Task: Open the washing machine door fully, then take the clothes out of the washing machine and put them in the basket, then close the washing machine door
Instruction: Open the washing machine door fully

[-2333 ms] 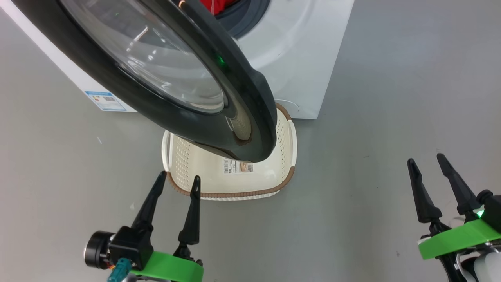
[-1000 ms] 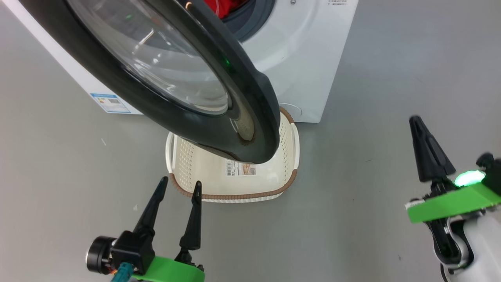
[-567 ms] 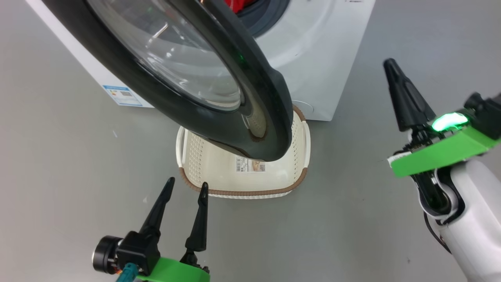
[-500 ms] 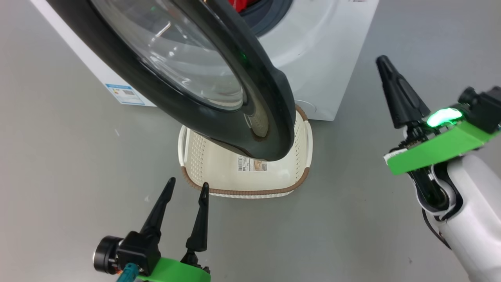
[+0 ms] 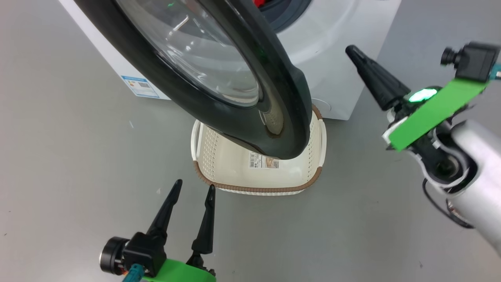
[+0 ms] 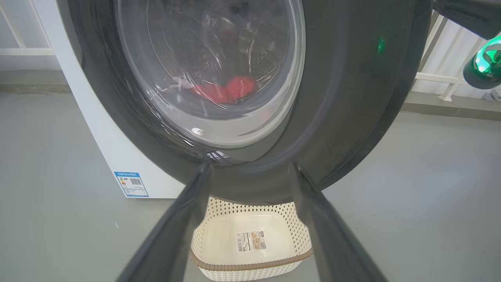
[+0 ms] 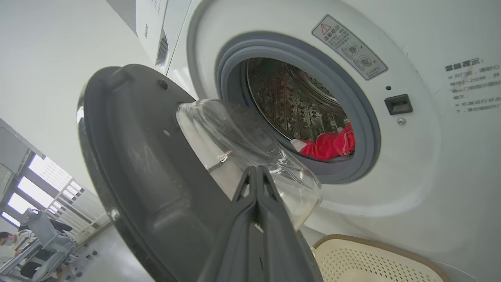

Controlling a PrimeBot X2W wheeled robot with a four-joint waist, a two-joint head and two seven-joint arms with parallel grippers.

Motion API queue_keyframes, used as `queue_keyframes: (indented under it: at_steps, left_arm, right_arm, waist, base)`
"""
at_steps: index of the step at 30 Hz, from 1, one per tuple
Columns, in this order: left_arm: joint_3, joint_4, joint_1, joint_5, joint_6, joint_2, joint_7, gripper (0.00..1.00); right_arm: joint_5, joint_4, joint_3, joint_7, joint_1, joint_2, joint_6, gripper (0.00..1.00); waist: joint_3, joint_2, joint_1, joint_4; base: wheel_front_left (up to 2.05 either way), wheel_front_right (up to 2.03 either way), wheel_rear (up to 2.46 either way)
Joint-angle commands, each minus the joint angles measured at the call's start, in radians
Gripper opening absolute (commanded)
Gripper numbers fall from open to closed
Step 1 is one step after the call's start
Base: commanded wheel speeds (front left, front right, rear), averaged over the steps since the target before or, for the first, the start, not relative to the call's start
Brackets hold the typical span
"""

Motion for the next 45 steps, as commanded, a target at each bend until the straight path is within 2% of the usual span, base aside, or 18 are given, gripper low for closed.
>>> queue_keyframes:
  at_steps: [1,3,5,12,21,29,45]
  left_arm:
    - [0.025,-0.020,-0.018,-0.008,0.008,0.010,-0.009,1.00]
    - [0.023,-0.018,-0.020,-0.009,0.008,0.010,-0.009,1.00]
    - [0.022,-0.018,-0.020,-0.010,0.008,0.010,-0.009,1.00]
    - [0.010,-0.015,-0.023,-0.015,0.006,0.010,-0.009,1.00]
    - [-0.006,-0.014,-0.023,-0.028,0.009,0.010,-0.009,1.00]
    - [-0.017,-0.017,-0.023,-0.035,0.014,0.010,-0.009,1.00]
    - [-0.022,-0.026,-0.005,-0.041,0.021,0.010,-0.009,1.00]
  right_arm:
    - [0.073,-0.029,0.011,0.044,-0.030,-0.022,0.005,0.00]
    - [0.149,-0.029,0.011,0.106,-0.050,-0.030,0.005,0.00]
    - [0.175,-0.028,0.007,0.131,-0.060,-0.034,0.005,0.00]
    - [0.358,-0.004,-0.041,0.400,-0.104,-0.026,0.005,0.00]
    - [0.452,0.092,-0.113,0.680,-0.127,0.022,0.005,0.00]
    - [0.435,0.146,-0.157,0.792,-0.132,0.061,0.005,0.00]
    - [0.365,0.161,-0.199,0.906,-0.070,0.130,0.005,0.00]
  waist:
    - [0.004,-0.0001,0.0000,0.006]
    - [0.005,-0.0001,0.0000,0.009]
    - [0.006,-0.0001,0.0000,0.011]
    - [0.011,-0.0001,0.0000,0.026]
    - [0.016,-0.0001,0.0000,0.052]
    - [0.017,-0.0001,0.0000,0.071]
    - [-0.014,-0.0001,0.0000,0.099]
  base:
    - [0.00,0.00,0.00]
    - [0.00,0.00,0.00]
    - [0.00,0.00,0.00]
    - [0.00,0.00,0.00]
    - [0.00,0.00,0.00]
    - [0.00,0.00,0.00]
    - [0.00,0.00,0.00]
